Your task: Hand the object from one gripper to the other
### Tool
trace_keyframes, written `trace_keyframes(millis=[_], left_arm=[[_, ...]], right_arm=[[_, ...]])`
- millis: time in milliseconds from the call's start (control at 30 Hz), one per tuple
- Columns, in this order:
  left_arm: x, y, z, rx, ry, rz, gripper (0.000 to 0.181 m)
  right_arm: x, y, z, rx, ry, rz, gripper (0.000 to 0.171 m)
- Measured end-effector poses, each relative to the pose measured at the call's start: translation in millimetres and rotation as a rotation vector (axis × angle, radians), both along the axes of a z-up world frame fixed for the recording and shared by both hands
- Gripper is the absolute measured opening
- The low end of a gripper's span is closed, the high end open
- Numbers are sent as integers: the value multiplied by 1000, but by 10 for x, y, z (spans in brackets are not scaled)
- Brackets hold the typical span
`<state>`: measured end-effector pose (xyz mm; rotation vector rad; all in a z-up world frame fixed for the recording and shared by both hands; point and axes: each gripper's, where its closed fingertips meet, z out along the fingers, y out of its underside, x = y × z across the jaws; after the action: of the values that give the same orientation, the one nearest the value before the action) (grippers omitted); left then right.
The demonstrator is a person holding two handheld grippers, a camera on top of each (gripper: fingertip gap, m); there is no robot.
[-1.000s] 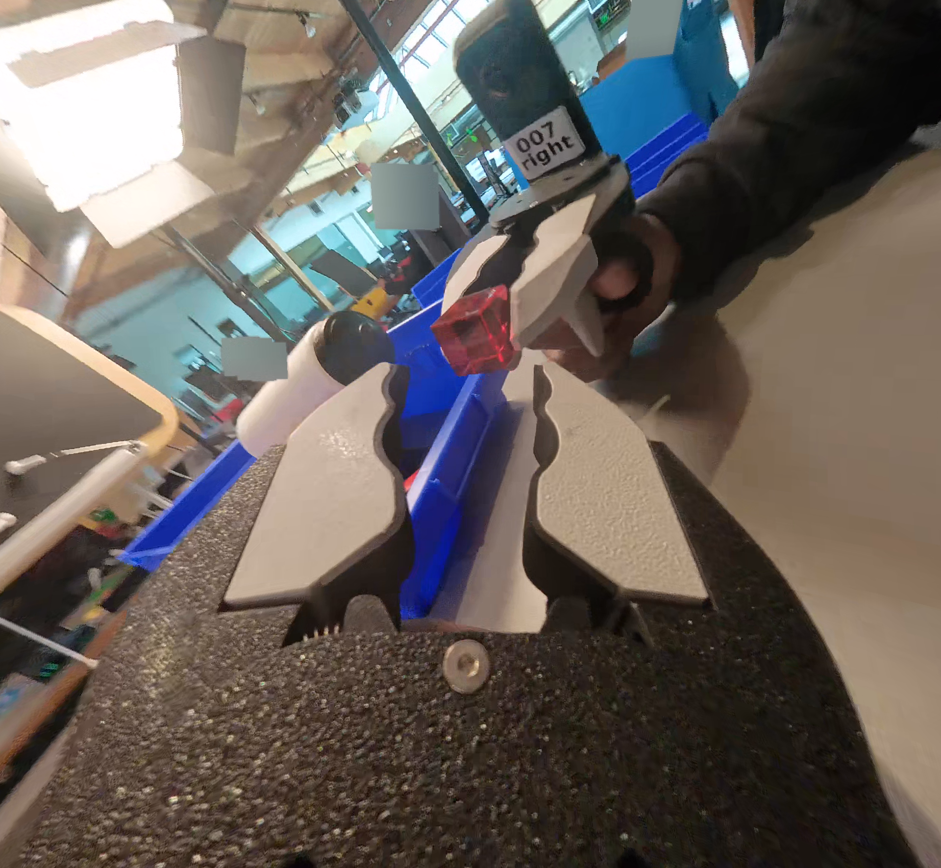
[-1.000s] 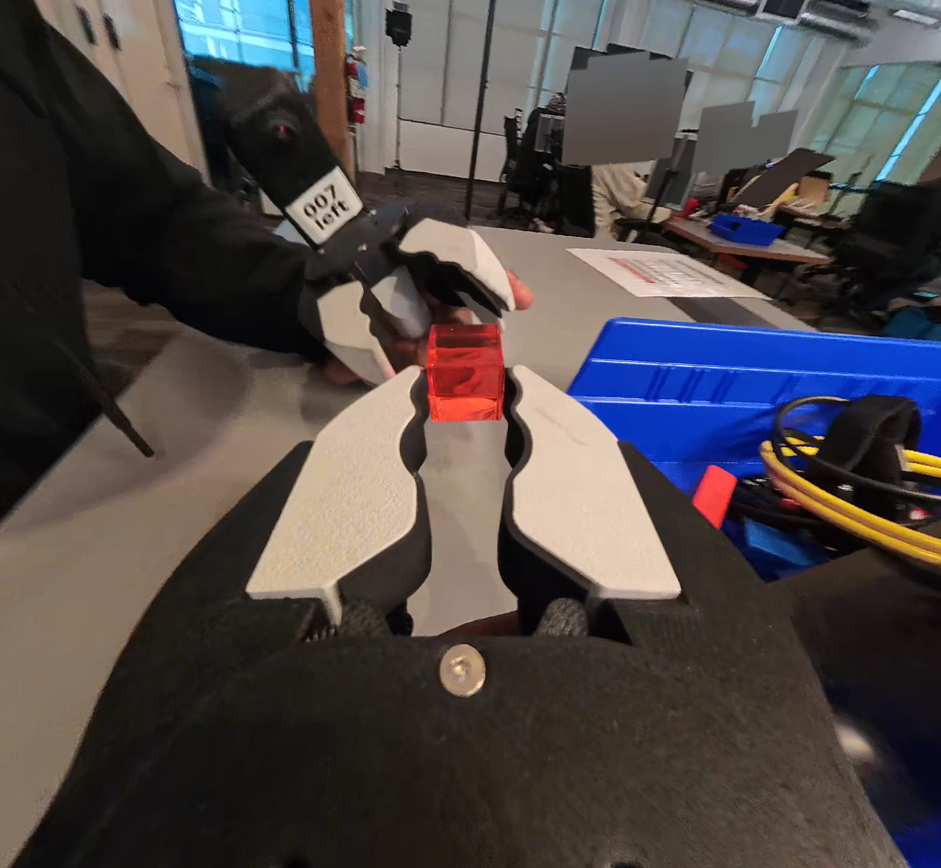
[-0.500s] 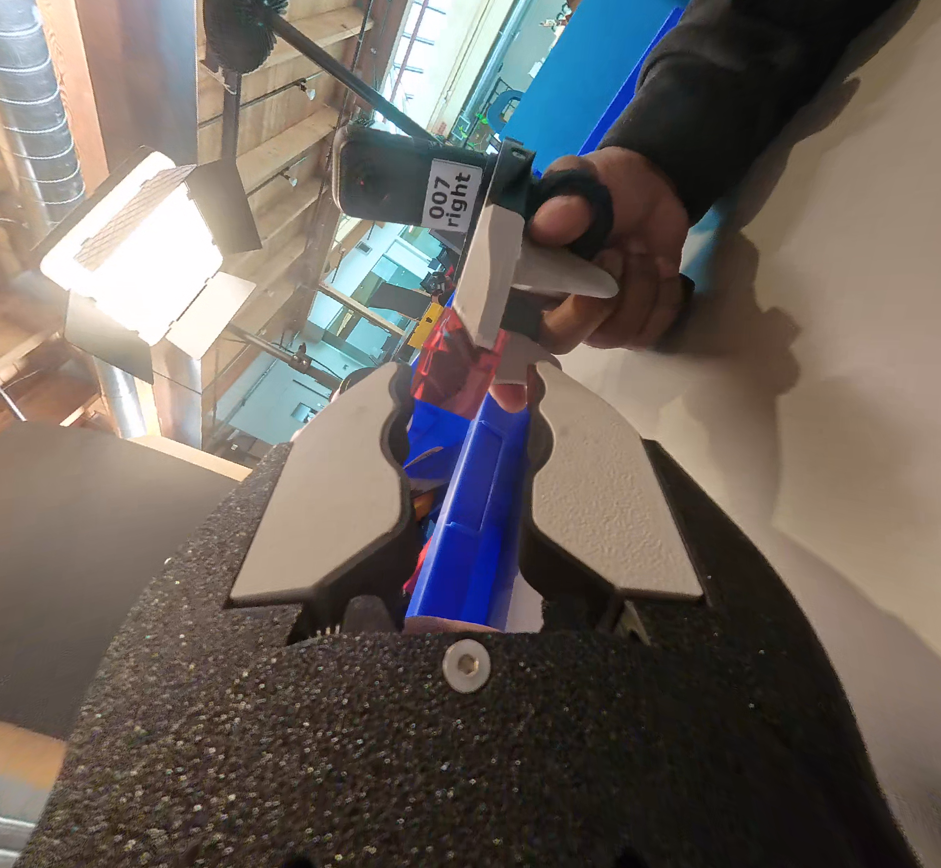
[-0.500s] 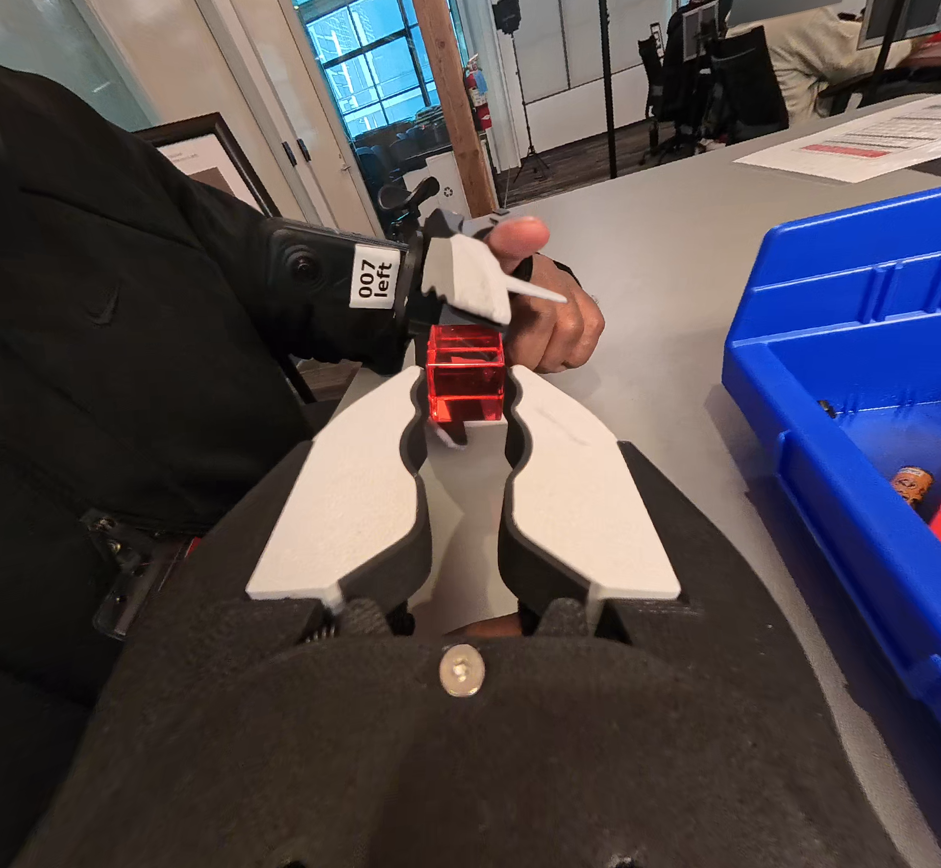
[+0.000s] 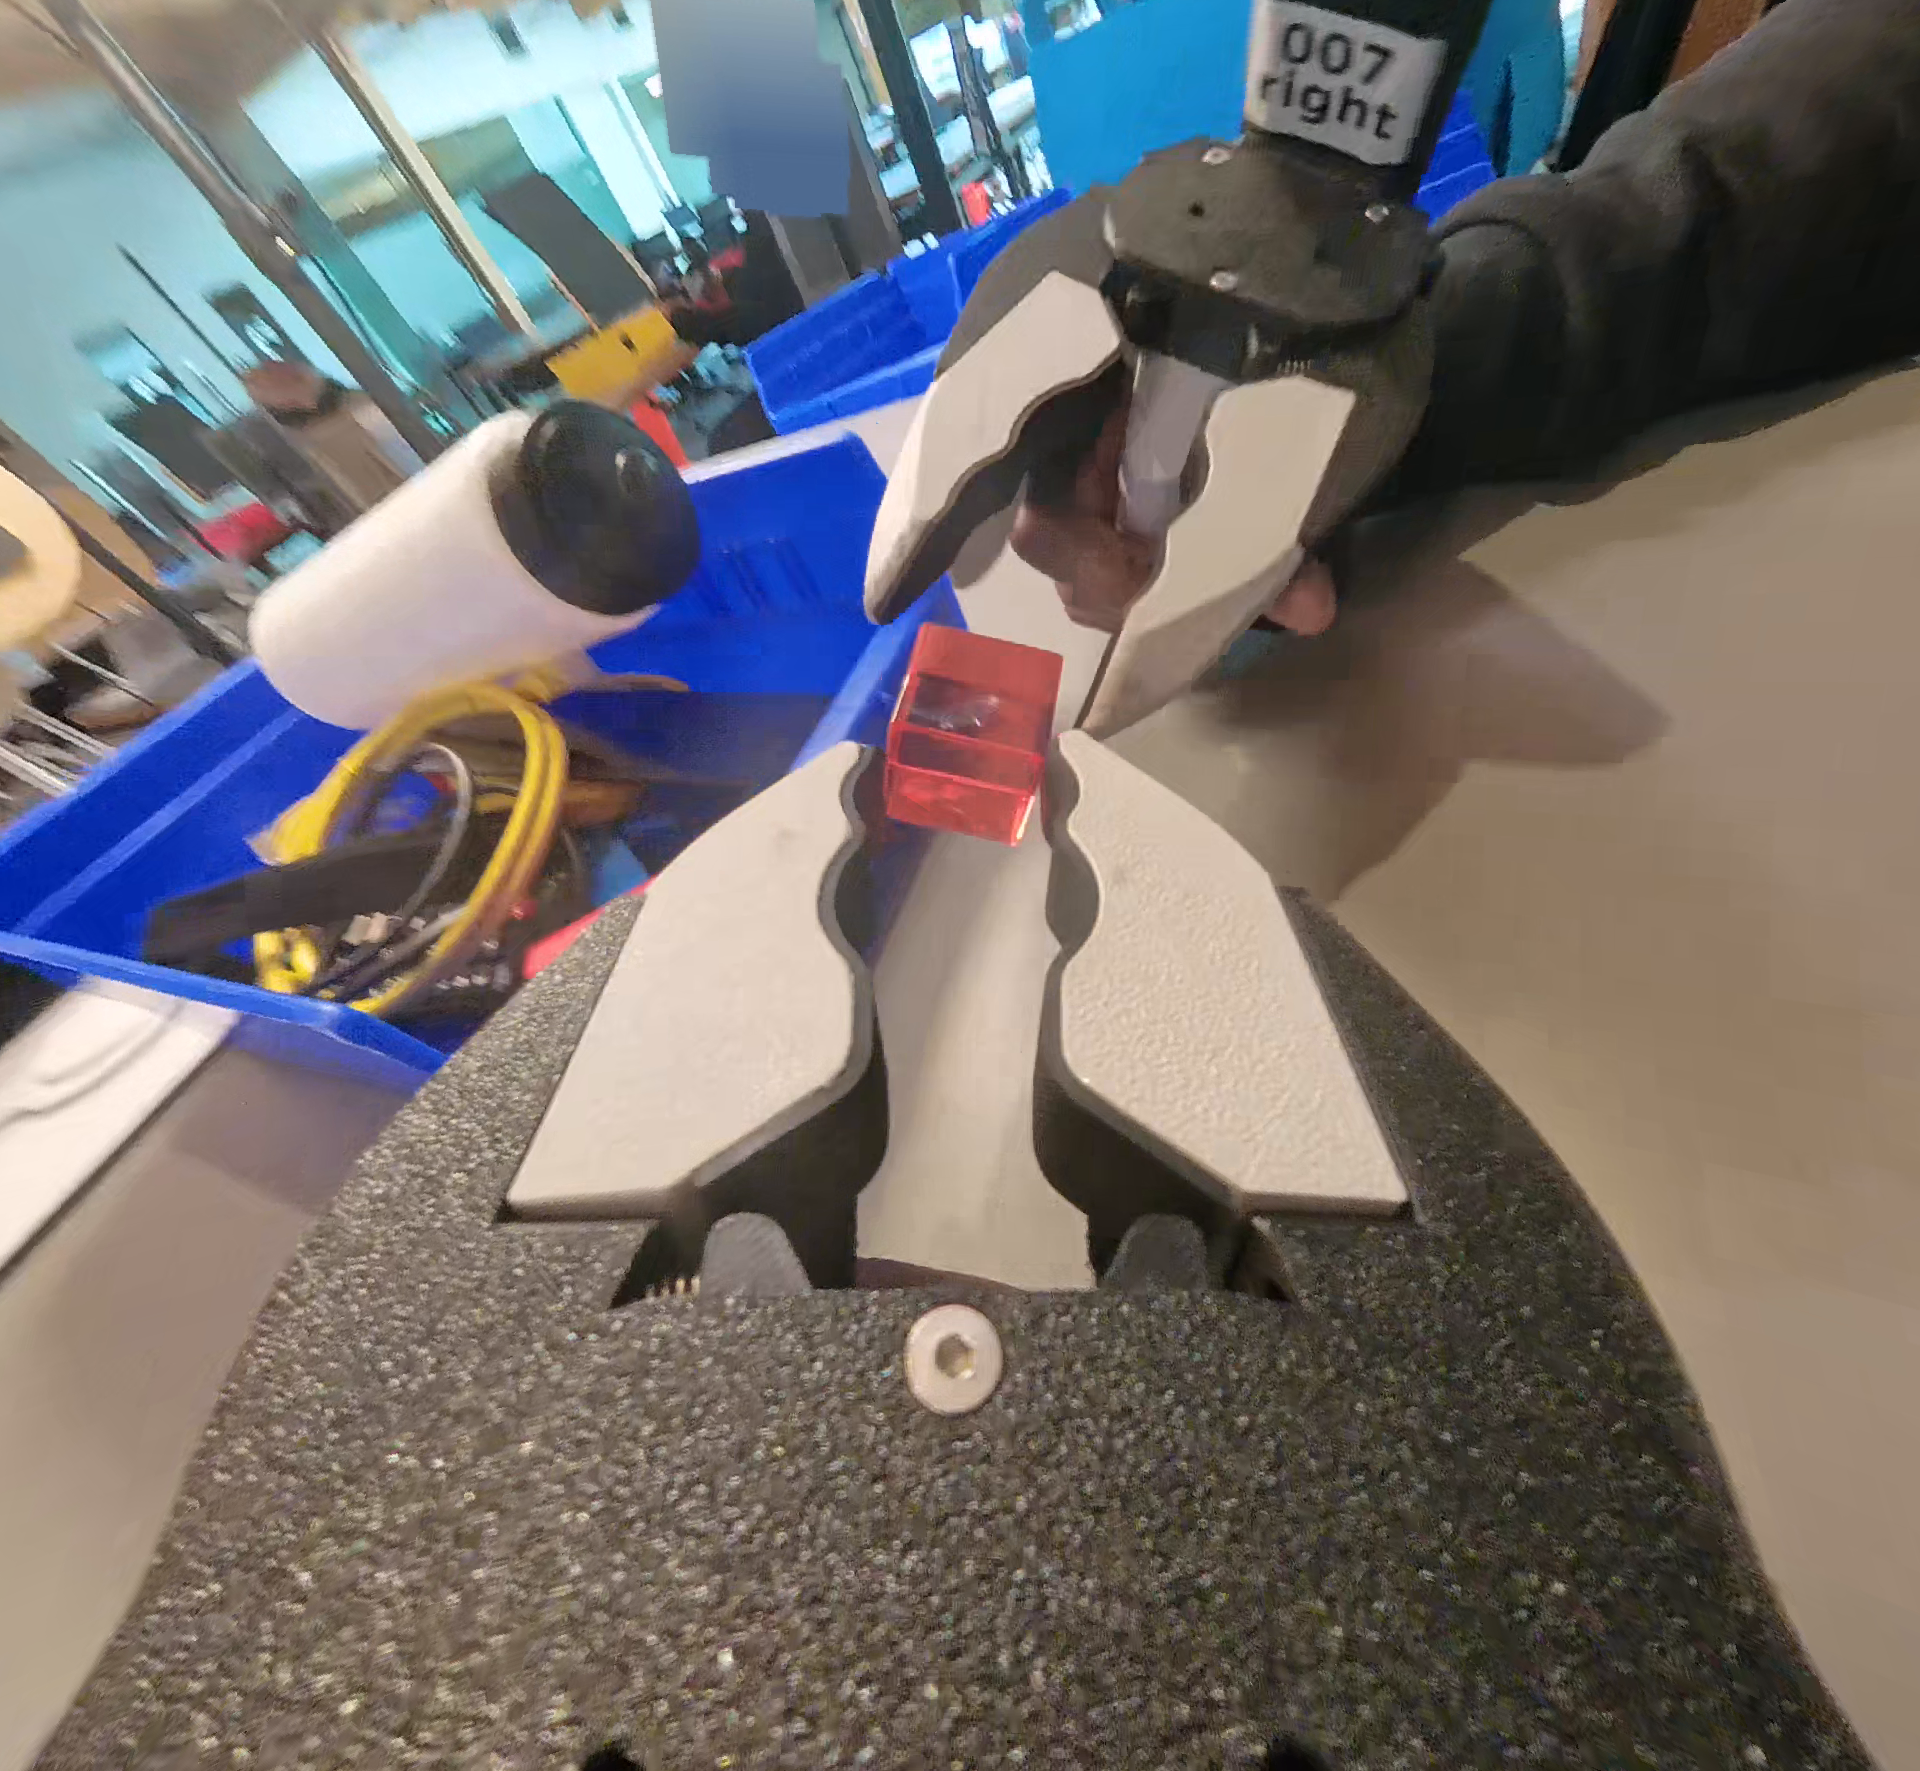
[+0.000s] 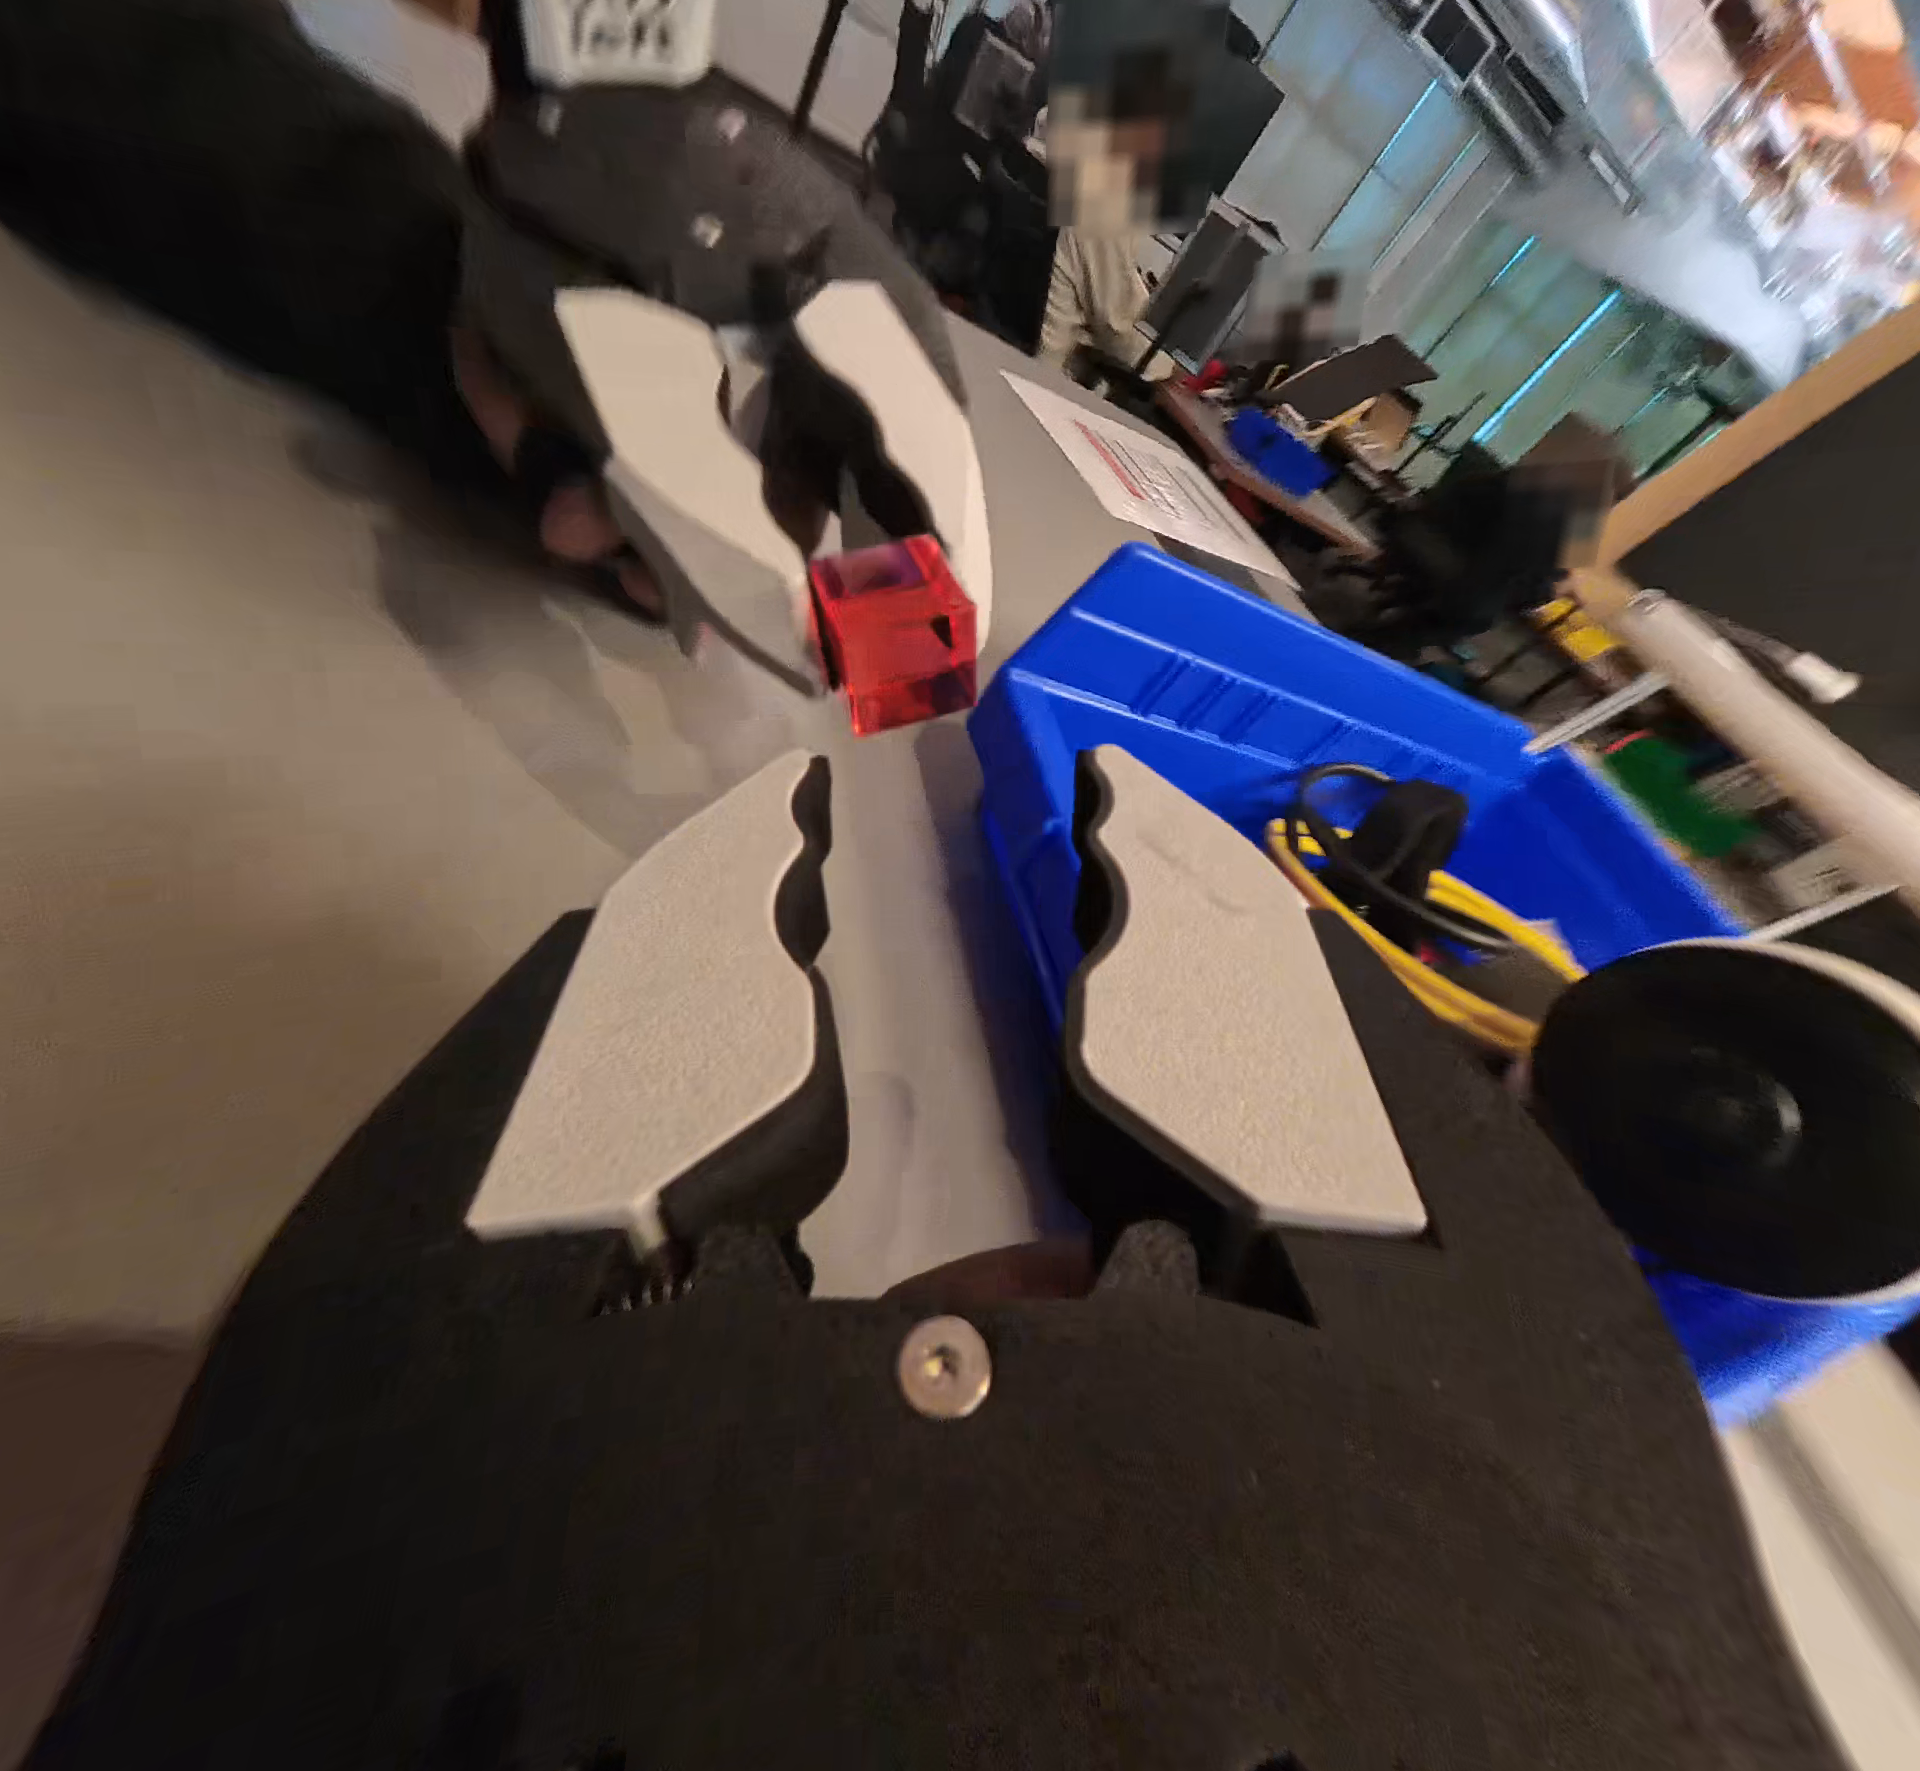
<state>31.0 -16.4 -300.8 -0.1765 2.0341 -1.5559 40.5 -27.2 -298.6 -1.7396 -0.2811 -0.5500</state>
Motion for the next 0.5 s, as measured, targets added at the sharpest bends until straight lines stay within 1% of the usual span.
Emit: trace_keyframes(millis=[67,200,267,400,500], left_arm=[[-22,-23,-51,8,95,-24,30],[-103,-69,-121,11,250,-83,30],[-144,-77,-103,-37,357,-119,30],[-203,-80,-60,-178,629,-199,30],[-211,-75,-61,-227,730,-226,30]], right_arm=[[8,-13,-50,-44,-134,-22,46],[9,-10,23,-20,-250,-60,47],[1,-11,23,-32,-322,-68,49],[-55,25,-62,-82,-441,-52,51],[-120,72,-91,-94,-509,-40,56]])
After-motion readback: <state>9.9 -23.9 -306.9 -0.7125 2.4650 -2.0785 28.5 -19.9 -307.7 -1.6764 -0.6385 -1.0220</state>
